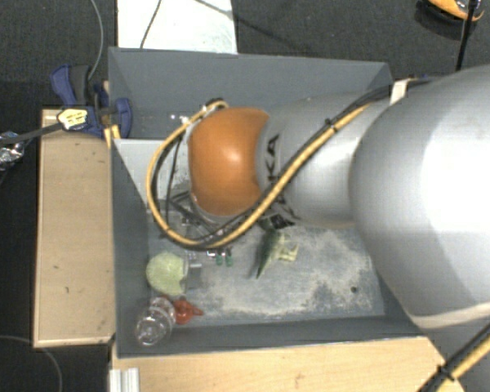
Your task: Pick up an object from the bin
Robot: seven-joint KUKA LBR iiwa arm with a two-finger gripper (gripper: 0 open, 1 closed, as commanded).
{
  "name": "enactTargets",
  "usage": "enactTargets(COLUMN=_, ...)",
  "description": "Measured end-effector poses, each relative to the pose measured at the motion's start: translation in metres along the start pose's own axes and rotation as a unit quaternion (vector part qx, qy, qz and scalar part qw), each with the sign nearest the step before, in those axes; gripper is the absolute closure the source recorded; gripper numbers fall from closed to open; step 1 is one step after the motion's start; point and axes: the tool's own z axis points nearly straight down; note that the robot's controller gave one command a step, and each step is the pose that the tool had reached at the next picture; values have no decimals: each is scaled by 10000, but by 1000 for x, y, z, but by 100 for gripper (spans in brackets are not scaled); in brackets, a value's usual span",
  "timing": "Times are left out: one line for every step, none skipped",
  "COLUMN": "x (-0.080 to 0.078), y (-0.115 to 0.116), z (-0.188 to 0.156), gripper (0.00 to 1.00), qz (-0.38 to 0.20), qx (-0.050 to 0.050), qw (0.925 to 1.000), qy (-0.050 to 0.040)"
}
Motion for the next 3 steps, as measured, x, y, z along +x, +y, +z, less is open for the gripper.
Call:
enactTargets(x=31, y=16, z=8, gripper=0, qz=-145, qx=-10, qw=9999, qy=-75)
enactTargets(x=25, y=31, z=36, gripper=100, qz=-980, qx=-28, qw=9952, qy=-57)
enactTargets(x=25, y=31, z=36, gripper=100, qz=-971, qx=-29, qw=9953, qy=-56)
